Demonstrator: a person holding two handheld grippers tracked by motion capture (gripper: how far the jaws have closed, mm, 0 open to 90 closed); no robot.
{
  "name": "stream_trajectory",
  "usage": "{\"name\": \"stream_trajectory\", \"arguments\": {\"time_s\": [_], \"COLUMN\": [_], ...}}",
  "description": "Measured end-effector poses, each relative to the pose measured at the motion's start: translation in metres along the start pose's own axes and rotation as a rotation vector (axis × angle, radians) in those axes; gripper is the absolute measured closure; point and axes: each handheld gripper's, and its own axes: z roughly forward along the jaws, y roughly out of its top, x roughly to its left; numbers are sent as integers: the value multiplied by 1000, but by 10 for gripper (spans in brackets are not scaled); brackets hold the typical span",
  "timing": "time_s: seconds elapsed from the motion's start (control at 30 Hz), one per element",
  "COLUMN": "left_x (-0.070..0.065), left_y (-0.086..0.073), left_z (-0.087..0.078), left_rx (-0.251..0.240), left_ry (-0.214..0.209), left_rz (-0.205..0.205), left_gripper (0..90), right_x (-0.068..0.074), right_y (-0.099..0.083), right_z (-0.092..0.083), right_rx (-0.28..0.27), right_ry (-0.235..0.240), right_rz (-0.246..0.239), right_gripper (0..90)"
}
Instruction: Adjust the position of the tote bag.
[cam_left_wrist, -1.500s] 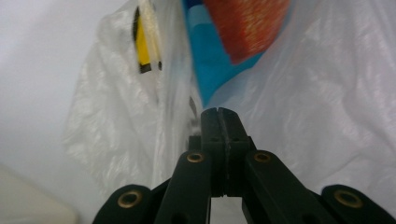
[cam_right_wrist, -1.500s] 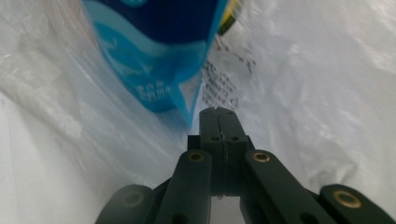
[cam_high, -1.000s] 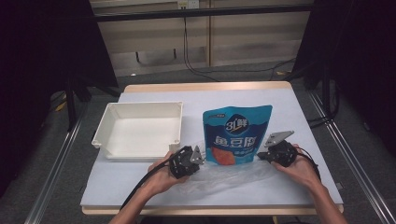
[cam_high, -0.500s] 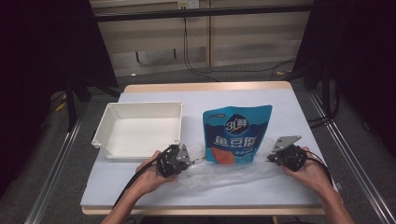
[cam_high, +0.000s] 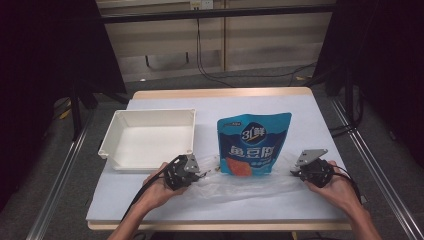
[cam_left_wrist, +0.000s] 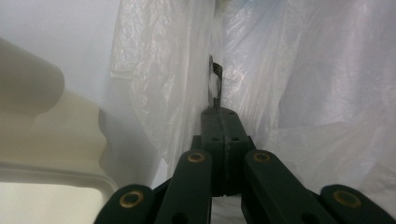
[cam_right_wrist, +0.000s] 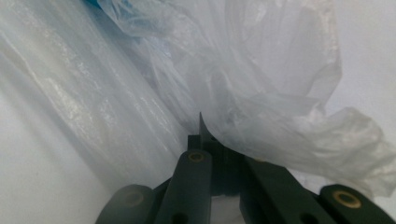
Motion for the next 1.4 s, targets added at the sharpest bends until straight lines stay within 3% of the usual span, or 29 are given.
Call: {"name": "stream_trajectory", "arguments": {"time_s": [0.07, 0.17, 0.3, 0.33, 0.4, 0.5, 0.7, 0.83, 0.93, 1.0, 1.03, 1.07, 1.13, 1.27, 1.3, 1.4], "left_x": [3, 3, 4, 1, 1, -1, -4, -3, 1, 1, 0, -3, -8, -7, -8, -7], "left_y": [-2, 0, 9, 11, 14, 19, 27, 34, 36, 34, 33, 32, 31, 31, 32, 31], "left_z": [0, -4, -14, -15, -18, -25, -35, -19, 3, 17, 21, 26, 32, 36, 38, 37], "left_rx": [-31, -86, -142, -183, -199, -246, -316, -304, -282, -249, -219, -209, -205, -189, -211, -207], "left_ry": [-14, -21, -44, -34, -41, -50, -79, -118, -136, -136, -154, -145, -168, -154, -161, -163], "left_rz": [-41, -62, -72, -89, -71, -78, -83, -107, -159, -171, -160, -150, -148, -130, -158, -153], "left_gripper": [900, 900, 900, 900, 900, 900, 900, 900, 900, 900, 900, 900, 900, 894, 893, 893], "right_x": [-1, 0, -1, -1, 1, 3, 15, 22, 26, 28, 28, 29, 34, 40, 41, 43], "right_y": [0, 0, 4, 6, 9, 16, 29, 35, 35, 31, 29, 27, 23, 18, 18, 23], "right_z": [0, -2, -7, -9, -13, -17, -15, -8, -2, 2, 3, 5, 8, 15, 15, 15], "right_rx": [-6, -38, -126, -146, -190, -249, -264, -243, -202, -186, -190, -184, -164, -158, -159, -177], "right_ry": [11, 35, 65, 69, 90, 122, 146, 145, 126, 123, 129, 137, 139, 135, 127, 129], "right_rz": [17, 63, 88, 90, 106, 122, 112, 109, 118, 138, 144, 143, 134, 135, 136, 126], "right_gripper": [900, 900, 900, 900, 900, 900, 900, 900, 900, 900, 900, 900, 900, 900, 900, 900]}}
